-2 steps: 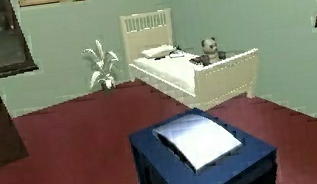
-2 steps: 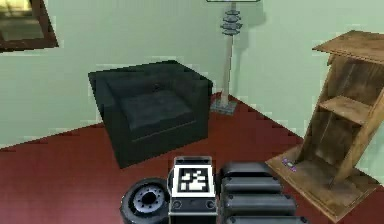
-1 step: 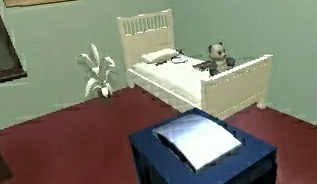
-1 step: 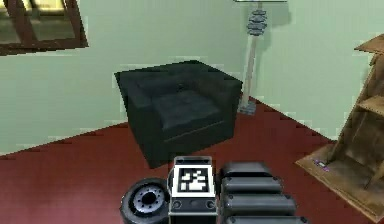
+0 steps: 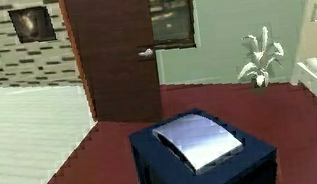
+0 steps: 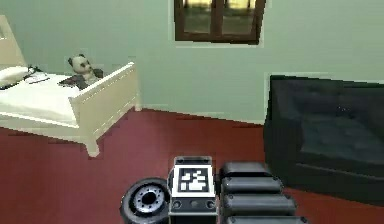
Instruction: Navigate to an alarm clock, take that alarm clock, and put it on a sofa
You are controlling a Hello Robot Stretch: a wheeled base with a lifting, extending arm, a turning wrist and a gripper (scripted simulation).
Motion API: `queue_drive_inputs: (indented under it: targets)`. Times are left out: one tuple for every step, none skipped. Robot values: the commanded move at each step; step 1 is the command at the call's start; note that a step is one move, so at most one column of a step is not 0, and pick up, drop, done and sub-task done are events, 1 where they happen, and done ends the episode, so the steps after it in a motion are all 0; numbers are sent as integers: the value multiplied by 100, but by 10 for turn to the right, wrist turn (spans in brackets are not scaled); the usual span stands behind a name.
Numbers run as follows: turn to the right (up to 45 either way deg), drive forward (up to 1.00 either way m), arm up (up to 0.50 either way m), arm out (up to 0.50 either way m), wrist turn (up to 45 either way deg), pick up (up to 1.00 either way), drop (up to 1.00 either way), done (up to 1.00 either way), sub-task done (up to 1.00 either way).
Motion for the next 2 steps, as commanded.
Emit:
queue_drive_inputs:
  targets:
    - [-30, 0, 0, 0, 0, 0, 0, 0, 0]
    - [0, 80, 0, 0, 0, 0, 0, 0, 0]
